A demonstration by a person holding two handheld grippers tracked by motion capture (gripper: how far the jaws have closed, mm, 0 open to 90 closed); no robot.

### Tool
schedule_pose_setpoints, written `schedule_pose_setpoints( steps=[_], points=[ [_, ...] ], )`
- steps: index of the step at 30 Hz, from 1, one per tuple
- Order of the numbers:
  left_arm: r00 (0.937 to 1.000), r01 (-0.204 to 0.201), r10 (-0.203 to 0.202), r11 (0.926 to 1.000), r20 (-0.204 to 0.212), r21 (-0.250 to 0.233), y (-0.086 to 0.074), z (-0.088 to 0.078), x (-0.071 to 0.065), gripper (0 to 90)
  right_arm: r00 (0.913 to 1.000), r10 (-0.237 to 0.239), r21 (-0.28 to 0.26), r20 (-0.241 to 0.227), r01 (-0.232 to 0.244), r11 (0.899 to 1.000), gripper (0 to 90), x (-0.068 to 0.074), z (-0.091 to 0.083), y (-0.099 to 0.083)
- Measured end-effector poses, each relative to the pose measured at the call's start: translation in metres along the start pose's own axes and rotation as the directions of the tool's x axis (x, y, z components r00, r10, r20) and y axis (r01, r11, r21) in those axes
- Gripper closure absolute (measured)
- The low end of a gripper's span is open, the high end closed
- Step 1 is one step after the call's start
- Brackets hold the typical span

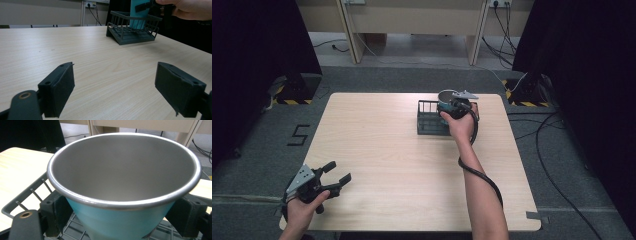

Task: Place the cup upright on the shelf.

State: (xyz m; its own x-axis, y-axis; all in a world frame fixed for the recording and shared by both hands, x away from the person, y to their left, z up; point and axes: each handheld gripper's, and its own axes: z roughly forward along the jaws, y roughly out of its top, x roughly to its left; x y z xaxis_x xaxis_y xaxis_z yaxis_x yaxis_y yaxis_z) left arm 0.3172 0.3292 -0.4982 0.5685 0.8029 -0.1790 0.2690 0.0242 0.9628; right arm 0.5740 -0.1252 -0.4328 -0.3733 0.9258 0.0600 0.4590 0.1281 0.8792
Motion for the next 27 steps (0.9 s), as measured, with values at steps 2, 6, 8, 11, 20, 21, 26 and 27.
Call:
schedule_pose_setpoints(
  steps=[2, 6, 8, 11, 20, 21, 26, 27],
  points=[
    [1.0000, 0.000, 0.000, 1.0000, 0.000, 0.000, 0.0000, 0.0000, -0.0001, 15.4, 1.0000, 0.001, 0.004, 0.001, -0.001, 1.000, 17.0, 0.0001, 0.0006, -0.0006],
    [1.0000, 0.000, 0.000, 1.0000, 0.000, 0.001, -0.0001, 0.0000, 0.0001, 15.4, 1.0000, -0.003, 0.004, -0.001, 0.003, 1.000, 16.9, 0.0003, 0.0014, -0.0008],
    [1.0000, 0.000, 0.000, 1.0000, 0.001, 0.001, 0.0000, 0.0000, 0.0000, 15.4, 1.0000, -0.001, 0.010, -0.003, 0.001, 1.000, 16.8, 0.0006, 0.0016, -0.0013],
    [1.0000, 0.000, 0.000, 1.0000, 0.001, 0.002, -0.0001, 0.0002, -0.0003, 15.4, 0.9999, -0.008, 0.023, -0.008, 0.008, 1.000, 16.7, 0.0013, 0.0017, -0.0031],
    [1.0000, -0.002, 0.002, 1.0000, 0.001, 0.005, -0.0001, 0.0003, -0.0003, 15.4, 0.9999, -0.009, 0.038, -0.008, 0.009, 0.999, 16.4, 0.0010, 0.0013, -0.0037],
    [1.0000, -0.002, 0.002, 1.0000, 0.002, 0.005, -0.0001, 0.0004, -0.0004, 15.4, 0.9999, -0.006, 0.040, -0.008, 0.007, 0.999, 16.3, 0.0012, 0.0011, -0.0043],
    [1.0000, -0.001, 0.001, 1.0000, 0.002, 0.004, -0.0002, 0.0006, -0.0005, 15.4, 0.9999, -0.009, 0.039, -0.012, 0.009, 0.999, 15.7, 0.0014, -0.0036, -0.0066],
    [1.0000, -0.001, 0.001, 1.0000, 0.002, 0.004, -0.0002, 0.0006, -0.0005, 15.4, 0.9999, -0.009, 0.039, -0.012, 0.009, 0.999, 15.7, 0.0014, -0.0036, -0.0066]
  ],
)
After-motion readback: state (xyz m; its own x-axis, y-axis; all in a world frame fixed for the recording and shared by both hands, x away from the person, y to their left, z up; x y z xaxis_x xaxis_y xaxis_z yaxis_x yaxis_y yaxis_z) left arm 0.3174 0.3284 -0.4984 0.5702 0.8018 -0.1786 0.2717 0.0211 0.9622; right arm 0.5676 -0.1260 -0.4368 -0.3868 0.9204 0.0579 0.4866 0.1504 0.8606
